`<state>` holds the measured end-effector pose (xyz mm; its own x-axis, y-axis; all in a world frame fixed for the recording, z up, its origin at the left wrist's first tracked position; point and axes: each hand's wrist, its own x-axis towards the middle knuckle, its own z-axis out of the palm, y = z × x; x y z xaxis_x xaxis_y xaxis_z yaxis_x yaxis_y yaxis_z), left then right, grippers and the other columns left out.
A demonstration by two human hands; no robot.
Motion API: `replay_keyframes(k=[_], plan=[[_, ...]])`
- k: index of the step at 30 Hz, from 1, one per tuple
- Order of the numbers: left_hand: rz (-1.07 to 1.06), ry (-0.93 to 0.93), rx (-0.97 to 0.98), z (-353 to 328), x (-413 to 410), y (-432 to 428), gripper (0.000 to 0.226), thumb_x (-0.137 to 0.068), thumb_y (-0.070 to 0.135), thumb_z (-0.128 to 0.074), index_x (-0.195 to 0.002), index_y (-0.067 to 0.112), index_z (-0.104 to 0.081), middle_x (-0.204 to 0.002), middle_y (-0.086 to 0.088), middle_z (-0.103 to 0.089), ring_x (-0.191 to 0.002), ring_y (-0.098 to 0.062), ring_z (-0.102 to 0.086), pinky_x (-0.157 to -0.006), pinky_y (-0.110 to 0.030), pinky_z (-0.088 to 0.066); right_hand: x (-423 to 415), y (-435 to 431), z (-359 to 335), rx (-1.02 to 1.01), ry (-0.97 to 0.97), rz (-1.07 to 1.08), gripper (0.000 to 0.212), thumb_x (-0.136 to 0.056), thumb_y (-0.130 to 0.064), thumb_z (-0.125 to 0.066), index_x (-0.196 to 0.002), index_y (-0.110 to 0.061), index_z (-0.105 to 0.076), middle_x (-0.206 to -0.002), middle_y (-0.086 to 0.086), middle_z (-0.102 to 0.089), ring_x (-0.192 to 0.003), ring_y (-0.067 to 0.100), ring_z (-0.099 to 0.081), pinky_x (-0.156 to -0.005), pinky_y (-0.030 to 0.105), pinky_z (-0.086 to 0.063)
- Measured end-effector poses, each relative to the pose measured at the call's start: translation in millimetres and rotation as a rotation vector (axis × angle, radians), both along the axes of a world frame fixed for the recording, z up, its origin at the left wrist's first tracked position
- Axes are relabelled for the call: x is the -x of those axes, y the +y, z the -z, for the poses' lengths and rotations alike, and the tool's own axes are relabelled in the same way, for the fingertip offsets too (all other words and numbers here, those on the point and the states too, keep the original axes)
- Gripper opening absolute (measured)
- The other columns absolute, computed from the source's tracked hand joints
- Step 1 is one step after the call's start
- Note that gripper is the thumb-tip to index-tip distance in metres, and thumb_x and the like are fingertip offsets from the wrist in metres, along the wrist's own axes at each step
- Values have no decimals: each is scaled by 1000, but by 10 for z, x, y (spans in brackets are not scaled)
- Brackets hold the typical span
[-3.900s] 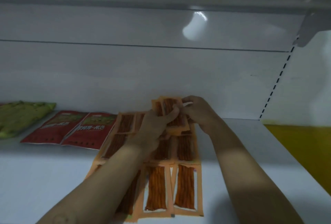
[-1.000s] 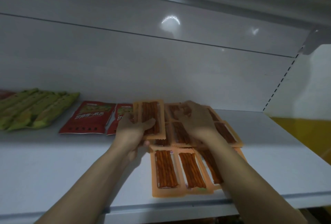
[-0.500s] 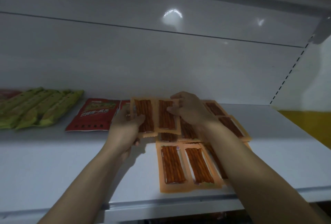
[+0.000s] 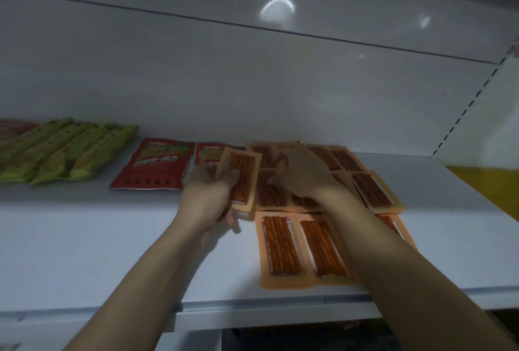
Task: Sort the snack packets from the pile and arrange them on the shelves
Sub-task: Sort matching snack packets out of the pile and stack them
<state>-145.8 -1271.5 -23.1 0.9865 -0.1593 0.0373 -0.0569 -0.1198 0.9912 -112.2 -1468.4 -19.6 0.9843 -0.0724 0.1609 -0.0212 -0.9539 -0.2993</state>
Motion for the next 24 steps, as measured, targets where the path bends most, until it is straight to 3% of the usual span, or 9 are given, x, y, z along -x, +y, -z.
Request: replay_keyframes(k=[3, 6, 9, 11, 13, 15, 20, 24], plan=[[20, -21, 49, -16, 39, -26, 36, -101, 10, -51, -70, -7, -60, -41, -18, -52, -25, -20, -46, -33, -18, -32, 25, 50, -38, -65, -68, -7, 39, -79, -40, -69, -114, -23, -64, -109, 1, -65, -106, 24, -59, -83, 34, -47], [76, -17, 117, -48, 70, -59, 29, -101, 10, -51, -84, -13, -58, -51, -29, -57, -29, -26, -52, -30, -19, -33, 195, 189, -175, -489, -97, -15, 28, -91, -41, -61, -111, -22, -67, -98, -2, -69, -91, 17, -66, -78, 35, -53], [179, -76, 59, -119, 110, -82, 23, -100, 12, -53, -86, -4, -60, -53, -24, -62, -35, -29, -56, -31, -21, -37, 412, 292, -302, -766, 8, -93, 26, -88, -34, -70, -110, -21, -64, -82, -4, -70, -59, 10, -65, -53, 28, -49], [249, -103, 0, -166, 125, -86, 17, -99, 15, -56, -94, 0, -59, -55, -20, -65, -37, -29, -58, -33, -22, -38, 503, 270, -317, -790, -4, -93, 26, -84, -24, -76, -105, -21, -63, -71, 0, -69, -46, 15, -58, -46, 26, -44], [288, -102, -62, -190, 136, -80, 22, -97, 22, -60, -100, 0, -57, -56, -18, -66, -36, -28, -57, -37, -26, -39, 577, 183, -314, -832, -29, -52, 26, -82, -17, -78, -103, -20, -64, -70, 3, -69, -46, 17, -57, -46, 27, -43], [270, -89, -113, -193, 144, -62, 26, -96, 29, -61, -100, 4, -57, -59, -12, -67, -34, -24, -55, -42, -30, -38, 682, 103, -322, -852, -30, -17, 26, -81, -15, -78, -103, -22, -65, -76, -2, -71, -56, 14, -64, -50, 25, -47], [202, -101, -257, -124, 180, -50, 23, -95, 34, -61, -96, 11, -61, -75, -7, -73, -38, -20, -57, -40, -26, -39, 873, 0, -232, -705, 42, 6, 33, -80, -22, -79, -110, -23, -64, -97, -4, -73, -90, 12, -70, -82, 31, -55], [141, -172, -380, -21, 299, -59, 18, -92, 35, -65, -90, 18, -63, -77, -3, -72, -45, -16, -59, -50, -31, -51, 1001, -167, -237, -590, 56, 0, 27, -86, -20, -74, -109, -28, -62, -82, -12, -67, -74, -3, -62, -66, 14, -46]])
